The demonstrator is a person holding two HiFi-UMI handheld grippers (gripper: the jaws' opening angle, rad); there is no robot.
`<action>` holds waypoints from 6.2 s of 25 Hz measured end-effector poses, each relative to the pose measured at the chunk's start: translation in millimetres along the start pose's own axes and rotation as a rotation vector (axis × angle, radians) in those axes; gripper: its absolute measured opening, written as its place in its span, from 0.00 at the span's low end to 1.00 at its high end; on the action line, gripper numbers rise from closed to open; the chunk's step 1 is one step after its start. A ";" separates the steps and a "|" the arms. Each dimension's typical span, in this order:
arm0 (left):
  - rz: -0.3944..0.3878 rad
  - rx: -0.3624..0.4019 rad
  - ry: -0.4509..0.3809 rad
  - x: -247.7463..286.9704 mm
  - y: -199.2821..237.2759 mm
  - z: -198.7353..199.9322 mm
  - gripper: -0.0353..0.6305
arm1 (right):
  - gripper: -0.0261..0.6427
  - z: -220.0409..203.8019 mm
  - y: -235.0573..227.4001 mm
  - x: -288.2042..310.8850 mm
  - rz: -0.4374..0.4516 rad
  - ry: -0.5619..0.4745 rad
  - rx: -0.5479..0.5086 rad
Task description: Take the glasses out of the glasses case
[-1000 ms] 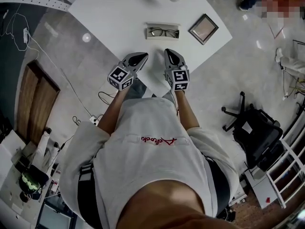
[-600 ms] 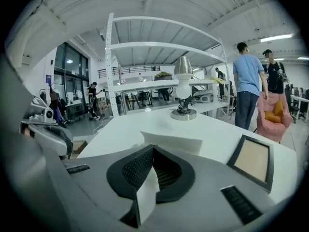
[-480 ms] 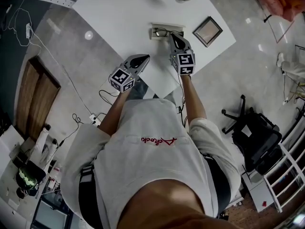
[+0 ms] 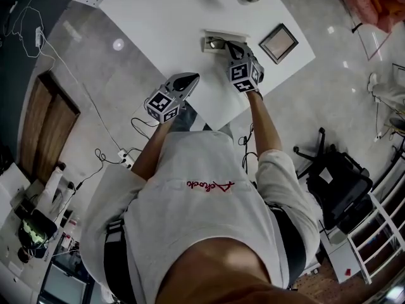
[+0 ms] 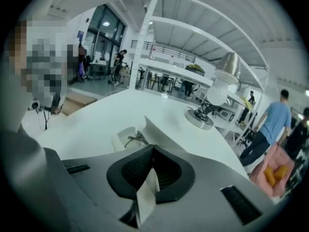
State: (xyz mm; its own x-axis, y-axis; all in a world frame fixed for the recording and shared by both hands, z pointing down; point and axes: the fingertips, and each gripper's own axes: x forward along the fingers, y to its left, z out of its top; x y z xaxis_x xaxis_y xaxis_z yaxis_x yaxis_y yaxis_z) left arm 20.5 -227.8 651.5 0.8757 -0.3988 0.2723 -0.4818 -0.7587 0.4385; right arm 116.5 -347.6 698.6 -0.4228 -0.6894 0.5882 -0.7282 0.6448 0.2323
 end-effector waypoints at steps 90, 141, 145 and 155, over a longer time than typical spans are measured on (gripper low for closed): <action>-0.189 0.193 -0.120 -28.1 -41.6 57.6 0.04 | 0.11 70.7 32.8 -144.1 -0.318 -0.456 0.621; -0.122 0.231 -0.170 -151.2 -213.2 -59.7 0.04 | 0.11 10.1 225.8 -319.5 -0.298 -0.571 0.681; -0.113 0.229 -0.175 -155.5 -209.9 -62.0 0.04 | 0.11 9.3 226.2 -322.8 -0.306 -0.573 0.681; -0.128 0.251 -0.181 -161.3 -216.0 -56.5 0.04 | 0.11 14.5 227.2 -320.4 -0.304 -0.574 0.666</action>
State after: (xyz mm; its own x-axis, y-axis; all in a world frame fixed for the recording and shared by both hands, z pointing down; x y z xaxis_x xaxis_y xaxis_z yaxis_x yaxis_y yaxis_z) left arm -18.4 29.5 561.3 0.9308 -0.3602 0.0618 -0.3645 -0.9027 0.2287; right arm 78.7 15.0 551.7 -0.2355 -0.9700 0.0608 -0.9359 0.2095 -0.2833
